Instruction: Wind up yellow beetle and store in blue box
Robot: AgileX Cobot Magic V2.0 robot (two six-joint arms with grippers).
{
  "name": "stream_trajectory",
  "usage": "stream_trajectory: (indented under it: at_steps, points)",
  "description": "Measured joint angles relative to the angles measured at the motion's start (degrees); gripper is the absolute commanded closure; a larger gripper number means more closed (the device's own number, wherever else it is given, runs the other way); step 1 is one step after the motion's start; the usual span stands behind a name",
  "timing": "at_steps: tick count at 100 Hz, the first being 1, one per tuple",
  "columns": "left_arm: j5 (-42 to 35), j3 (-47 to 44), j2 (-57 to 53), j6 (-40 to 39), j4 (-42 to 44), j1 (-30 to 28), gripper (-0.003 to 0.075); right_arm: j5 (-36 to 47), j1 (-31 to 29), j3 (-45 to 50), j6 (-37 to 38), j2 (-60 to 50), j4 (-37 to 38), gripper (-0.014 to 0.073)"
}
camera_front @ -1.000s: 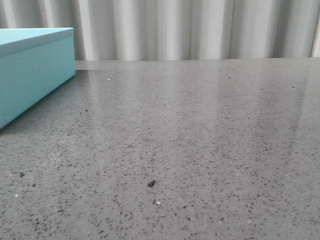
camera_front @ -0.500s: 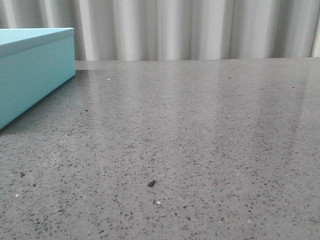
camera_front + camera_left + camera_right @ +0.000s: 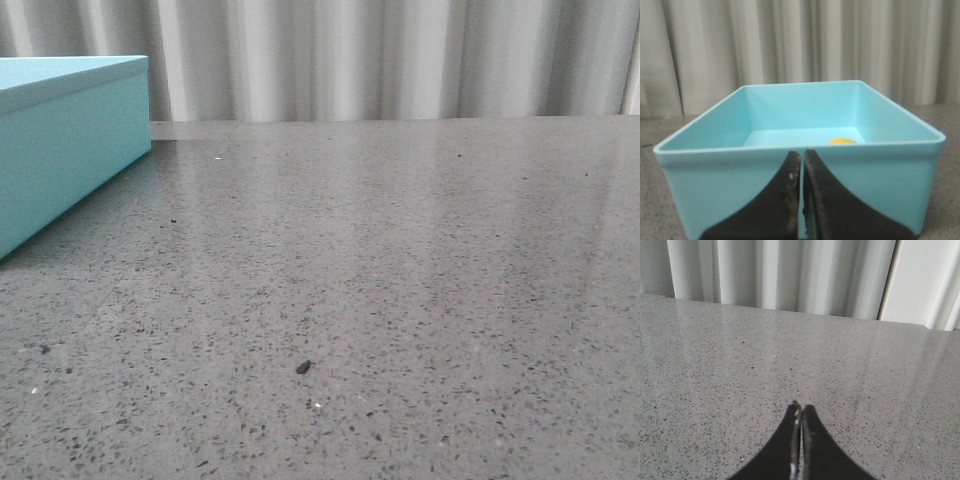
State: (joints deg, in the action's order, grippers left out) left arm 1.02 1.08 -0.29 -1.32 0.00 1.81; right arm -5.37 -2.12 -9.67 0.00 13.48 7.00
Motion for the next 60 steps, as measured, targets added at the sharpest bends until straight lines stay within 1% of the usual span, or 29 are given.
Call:
stream_trajectory:
  at_steps: [16,45,60]
  points:
    - [2.3,-1.08,0.0,-0.8,0.54,-0.14,0.0741,0.0,0.0,0.0,0.0,0.0,0.0,0.0654]
    - [17.0,-0.98,0.0,-1.03,0.67,-0.14,0.0741,0.0,0.0,0.0,0.0,0.0,0.0,0.0654]
    - [17.79,-0.98,0.0,-1.03,0.67,-0.14,0.0741,0.0,0.0,0.0,0.0,0.0,0.0,0.0654]
